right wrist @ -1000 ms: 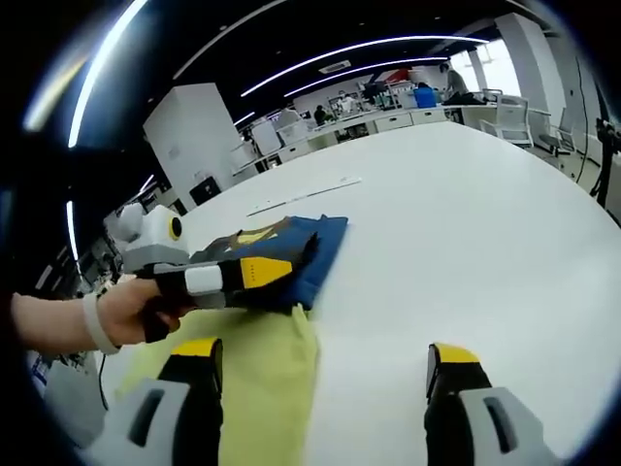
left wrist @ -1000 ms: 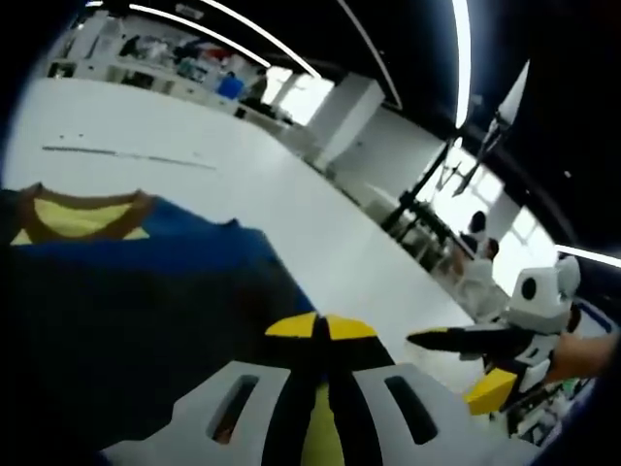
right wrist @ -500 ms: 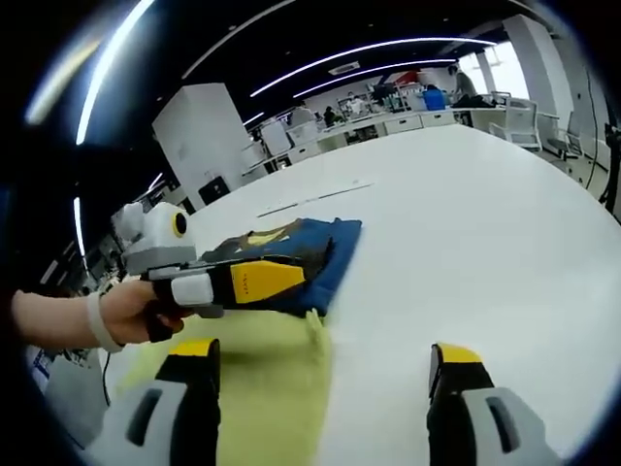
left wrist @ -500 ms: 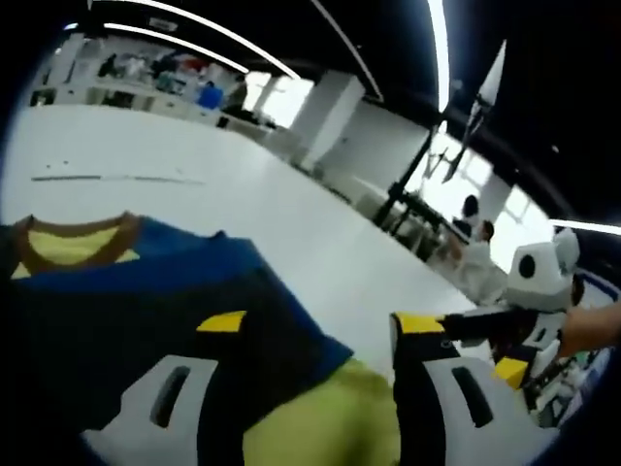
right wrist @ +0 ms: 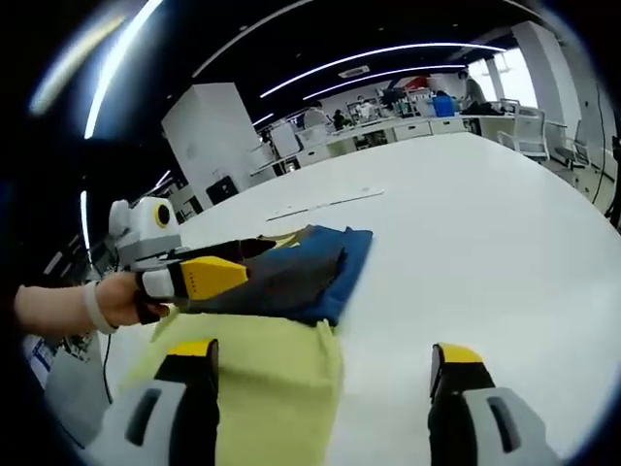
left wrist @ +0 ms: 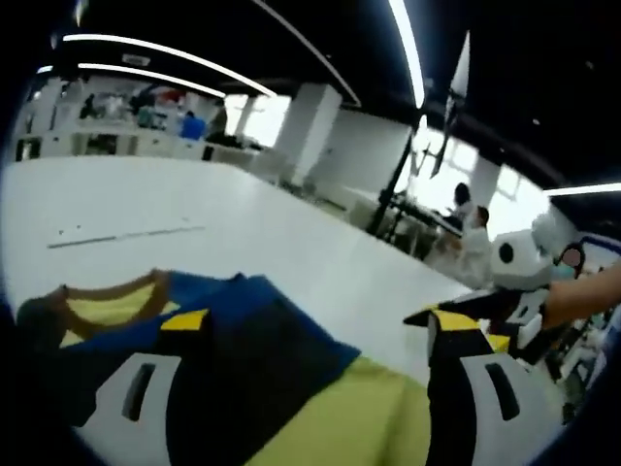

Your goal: Fold the garment on the visible template until the final outline fits inside the template.

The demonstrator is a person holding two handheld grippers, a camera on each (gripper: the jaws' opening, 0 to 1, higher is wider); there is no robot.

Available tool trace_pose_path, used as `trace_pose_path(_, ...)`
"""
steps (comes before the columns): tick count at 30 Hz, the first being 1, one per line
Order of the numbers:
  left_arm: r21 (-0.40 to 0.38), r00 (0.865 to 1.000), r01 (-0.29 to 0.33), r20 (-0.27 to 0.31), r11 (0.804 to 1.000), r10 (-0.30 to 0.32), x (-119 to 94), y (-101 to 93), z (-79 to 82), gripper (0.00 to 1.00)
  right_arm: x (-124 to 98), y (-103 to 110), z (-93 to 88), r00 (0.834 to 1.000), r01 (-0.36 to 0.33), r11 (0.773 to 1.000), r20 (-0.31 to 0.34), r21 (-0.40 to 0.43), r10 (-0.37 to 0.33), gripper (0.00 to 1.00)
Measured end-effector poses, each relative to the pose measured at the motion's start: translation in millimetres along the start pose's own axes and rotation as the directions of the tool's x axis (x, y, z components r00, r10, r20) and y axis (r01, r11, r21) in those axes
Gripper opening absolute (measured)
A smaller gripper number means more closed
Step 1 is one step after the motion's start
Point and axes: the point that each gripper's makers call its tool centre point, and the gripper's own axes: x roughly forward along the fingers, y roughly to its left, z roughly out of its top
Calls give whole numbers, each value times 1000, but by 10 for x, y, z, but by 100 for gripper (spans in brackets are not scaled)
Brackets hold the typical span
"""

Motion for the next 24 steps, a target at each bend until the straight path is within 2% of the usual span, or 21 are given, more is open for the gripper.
trace_pose_path(2,26,1000,-21,0,999,21,-97,60,30,87,6,22,13,1000,-7,1000,1,-5,7,90)
trace_pose_path(9,37,998,-62,19,997,62,-476,167,116,82,46,191,72,999,-43,999,19,-29,44,90)
trace_pose_path(13,77,995,-103,6,992,103,-762,261,93,82,67,306,86,997,-70,997,20,-46,71,90)
trace_pose_path(16,75,992,-125,14,989,124,-974,313,100,81,67,387,107,995,-93,994,26,-54,95,90)
trace_pose_path(24,75,983,-184,25,980,182,-1367,395,100,80,34,525,182,991,-126,988,29,-88,129,90)
